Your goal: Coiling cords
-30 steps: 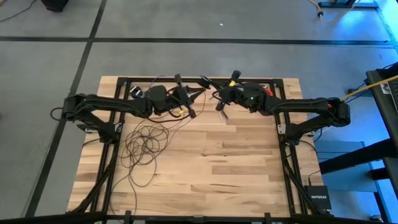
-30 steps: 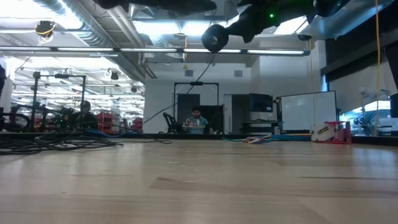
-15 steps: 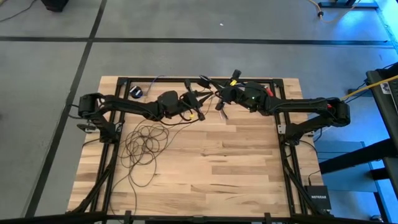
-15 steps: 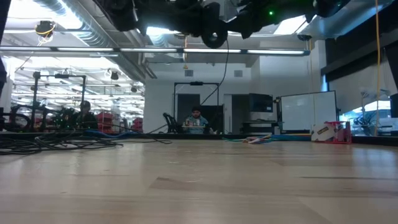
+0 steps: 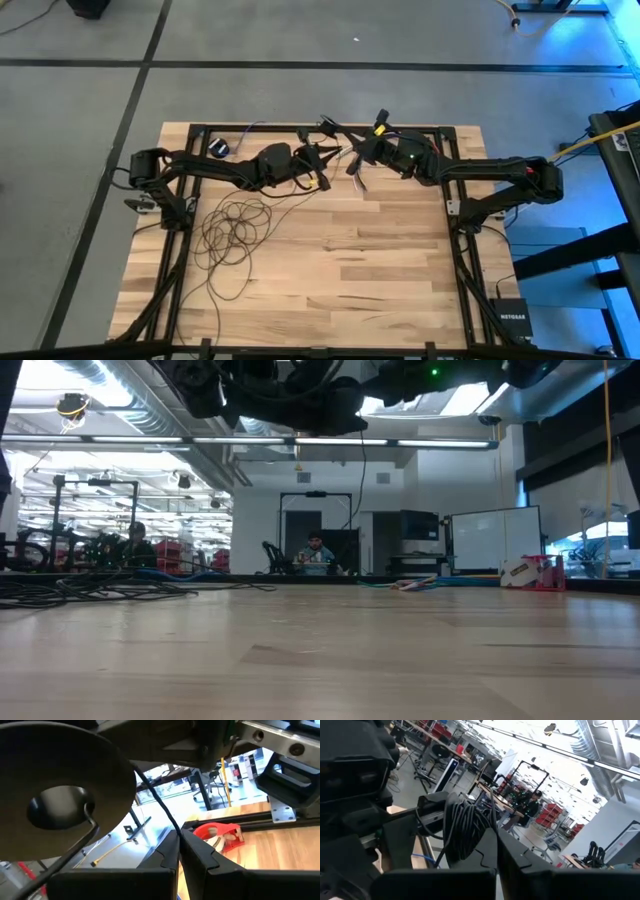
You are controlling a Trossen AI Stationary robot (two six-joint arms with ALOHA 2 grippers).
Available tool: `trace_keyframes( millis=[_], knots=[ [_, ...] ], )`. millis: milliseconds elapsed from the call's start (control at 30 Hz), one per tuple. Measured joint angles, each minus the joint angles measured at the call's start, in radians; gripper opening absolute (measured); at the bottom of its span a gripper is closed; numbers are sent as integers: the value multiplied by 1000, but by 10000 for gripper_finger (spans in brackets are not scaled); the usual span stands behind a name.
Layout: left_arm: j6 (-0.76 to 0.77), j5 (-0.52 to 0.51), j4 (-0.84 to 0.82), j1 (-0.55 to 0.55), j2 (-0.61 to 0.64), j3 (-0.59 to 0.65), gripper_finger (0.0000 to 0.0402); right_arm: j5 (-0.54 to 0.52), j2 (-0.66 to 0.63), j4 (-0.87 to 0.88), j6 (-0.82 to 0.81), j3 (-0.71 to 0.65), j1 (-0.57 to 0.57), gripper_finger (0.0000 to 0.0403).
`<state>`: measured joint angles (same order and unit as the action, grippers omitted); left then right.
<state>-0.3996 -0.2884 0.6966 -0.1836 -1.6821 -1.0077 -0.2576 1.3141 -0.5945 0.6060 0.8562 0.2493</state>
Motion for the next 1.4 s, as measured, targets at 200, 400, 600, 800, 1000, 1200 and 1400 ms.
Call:
trace_keyframes(
  millis=[200,400,600,800,1000,1200,1400],
  knots=[
    [10,0,-3,-21,0,0,5,5,0,-9,0,0,0,1],
    [20,1,-25,-40,2,0,5,17,0,-39,0,-2,0,1],
    [0,1,5,-52,1,0,5,57,0,-66,-38,-2,0,1],
    [-10,-3,118,-62,1,3,5,88,-6,-93,-55,2,0,1],
    [-128,-6,125,-81,3,3,5,128,-9,-78,-90,3,-6,1],
    [-109,-3,79,-99,5,1,5,103,-32,-64,-74,1,-15,1],
    [-95,-7,73,-98,6,0,5,110,-42,-57,-74,1,-13,1]
  ],
)
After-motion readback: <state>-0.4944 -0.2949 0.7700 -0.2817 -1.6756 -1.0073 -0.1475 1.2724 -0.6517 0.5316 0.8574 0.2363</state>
